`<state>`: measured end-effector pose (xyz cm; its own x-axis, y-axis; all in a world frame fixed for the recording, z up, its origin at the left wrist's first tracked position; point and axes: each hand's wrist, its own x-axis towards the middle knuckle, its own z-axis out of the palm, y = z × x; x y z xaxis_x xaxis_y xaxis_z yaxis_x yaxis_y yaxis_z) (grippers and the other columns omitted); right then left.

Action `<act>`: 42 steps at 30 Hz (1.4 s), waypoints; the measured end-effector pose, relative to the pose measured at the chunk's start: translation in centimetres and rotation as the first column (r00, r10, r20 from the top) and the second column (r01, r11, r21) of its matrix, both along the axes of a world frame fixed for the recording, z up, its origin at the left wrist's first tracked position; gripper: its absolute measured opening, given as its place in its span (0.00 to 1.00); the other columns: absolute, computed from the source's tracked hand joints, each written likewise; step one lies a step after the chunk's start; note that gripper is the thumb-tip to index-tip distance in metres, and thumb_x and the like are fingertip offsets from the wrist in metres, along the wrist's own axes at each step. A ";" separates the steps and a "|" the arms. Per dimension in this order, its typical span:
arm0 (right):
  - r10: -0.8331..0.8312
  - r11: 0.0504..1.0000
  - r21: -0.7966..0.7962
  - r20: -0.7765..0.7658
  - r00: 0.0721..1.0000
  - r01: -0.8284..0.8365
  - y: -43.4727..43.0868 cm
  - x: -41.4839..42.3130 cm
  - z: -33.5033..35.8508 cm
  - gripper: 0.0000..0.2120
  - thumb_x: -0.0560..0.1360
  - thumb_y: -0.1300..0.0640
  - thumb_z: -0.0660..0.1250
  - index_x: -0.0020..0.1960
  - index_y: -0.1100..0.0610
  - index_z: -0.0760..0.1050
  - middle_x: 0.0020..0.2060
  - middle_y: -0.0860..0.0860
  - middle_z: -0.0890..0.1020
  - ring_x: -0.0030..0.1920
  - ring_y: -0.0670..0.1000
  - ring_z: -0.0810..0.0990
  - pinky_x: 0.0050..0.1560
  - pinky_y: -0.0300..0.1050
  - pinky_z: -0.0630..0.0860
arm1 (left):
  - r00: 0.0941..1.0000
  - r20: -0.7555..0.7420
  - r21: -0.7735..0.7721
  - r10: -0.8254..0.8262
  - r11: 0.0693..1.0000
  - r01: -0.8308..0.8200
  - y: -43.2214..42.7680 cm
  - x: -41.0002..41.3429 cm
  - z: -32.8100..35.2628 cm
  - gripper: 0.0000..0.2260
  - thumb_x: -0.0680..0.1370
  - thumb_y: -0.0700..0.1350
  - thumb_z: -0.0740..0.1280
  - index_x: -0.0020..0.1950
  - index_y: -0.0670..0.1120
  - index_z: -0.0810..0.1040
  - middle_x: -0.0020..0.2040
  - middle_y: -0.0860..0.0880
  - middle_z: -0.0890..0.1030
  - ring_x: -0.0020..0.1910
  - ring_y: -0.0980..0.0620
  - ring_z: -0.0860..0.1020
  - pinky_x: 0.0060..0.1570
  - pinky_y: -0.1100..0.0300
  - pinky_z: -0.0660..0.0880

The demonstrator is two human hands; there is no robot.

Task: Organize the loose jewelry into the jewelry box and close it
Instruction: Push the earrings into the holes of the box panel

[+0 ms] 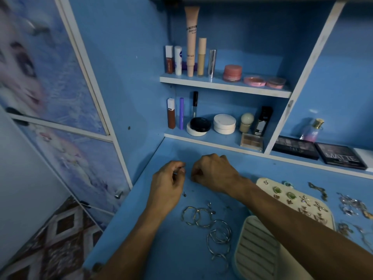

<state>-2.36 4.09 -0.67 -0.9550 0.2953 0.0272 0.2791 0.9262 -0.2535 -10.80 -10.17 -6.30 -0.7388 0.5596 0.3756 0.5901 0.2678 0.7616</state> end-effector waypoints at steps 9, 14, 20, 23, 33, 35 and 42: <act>0.000 1.000 0.027 0.072 0.997 -0.002 -0.3 0.5 -0.2 0.06 0.79 0.55 0.63 0.51 0.50 0.79 0.52 0.51 0.78 0.55 0.53 0.77 0.57 0.52 0.63 | 0.999 -0.019 -0.001 -0.030 1.000 0.030 -0.1 0.0 0.1 0.07 0.81 0.43 0.68 0.57 0.49 0.83 0.48 0.56 0.83 0.48 0.62 0.79 0.47 0.69 0.75; -0.090 0.986 -0.140 0.050 0.995 0.096 1.6 3.4 1.0 0.08 0.80 0.58 0.60 0.50 0.48 0.77 0.52 0.46 0.81 0.55 0.51 0.77 0.57 0.51 0.66 | 0.998 -0.034 0.006 -0.060 0.998 0.061 -0.1 0.5 0.2 0.06 0.81 0.42 0.68 0.55 0.49 0.83 0.47 0.58 0.83 0.44 0.60 0.80 0.42 0.71 0.74; -0.254 0.899 -0.397 -0.131 0.958 0.184 5.2 9.3 3.3 0.11 0.75 0.66 0.63 0.44 0.52 0.79 0.38 0.43 0.83 0.38 0.39 0.80 0.44 0.34 0.76 | 0.952 -0.124 -0.075 -0.280 0.959 0.272 3.3 3.5 3.0 0.04 0.80 0.43 0.68 0.52 0.51 0.82 0.47 0.59 0.82 0.45 0.60 0.79 0.44 0.72 0.73; -0.326 0.856 -0.472 -0.178 0.929 0.210 6.8 12.2 4.0 0.14 0.76 0.69 0.61 0.45 0.52 0.79 0.39 0.46 0.84 0.40 0.45 0.82 0.45 0.41 0.80 | 0.904 -0.050 -0.088 -0.424 0.904 0.419 6.4 5.8 4.4 0.04 0.81 0.45 0.68 0.51 0.50 0.83 0.46 0.57 0.83 0.46 0.59 0.80 0.47 0.66 0.75; -0.449 0.774 -0.576 -0.208 0.869 0.262 8.9 18.9 3.6 0.11 0.77 0.65 0.66 0.46 0.50 0.80 0.40 0.48 0.86 0.43 0.50 0.84 0.51 0.55 0.82 | 0.866 -0.002 -0.295 -0.500 0.828 0.477 11.9 9.0 3.4 0.08 0.81 0.51 0.67 0.55 0.52 0.85 0.47 0.56 0.82 0.49 0.58 0.78 0.54 0.55 0.76; -0.453 0.768 -0.580 -0.196 0.870 0.270 9.1 19.6 3.5 0.12 0.77 0.64 0.67 0.46 0.48 0.80 0.40 0.46 0.87 0.43 0.47 0.85 0.53 0.55 0.82 | 0.863 -0.009 -0.312 -0.505 0.821 0.478 12.2 8.9 3.3 0.07 0.80 0.51 0.68 0.53 0.53 0.85 0.48 0.57 0.83 0.49 0.60 0.77 0.53 0.55 0.77; -0.438 0.790 -0.554 -0.211 0.874 0.262 9.4 20.5 3.3 0.11 0.77 0.62 0.70 0.48 0.46 0.83 0.41 0.46 0.87 0.44 0.44 0.85 0.55 0.48 0.82 | 0.857 -0.004 -0.413 -0.516 0.781 0.468 12.8 8.7 3.5 0.11 0.79 0.51 0.70 0.61 0.54 0.84 0.50 0.53 0.79 0.47 0.59 0.77 0.49 0.64 0.71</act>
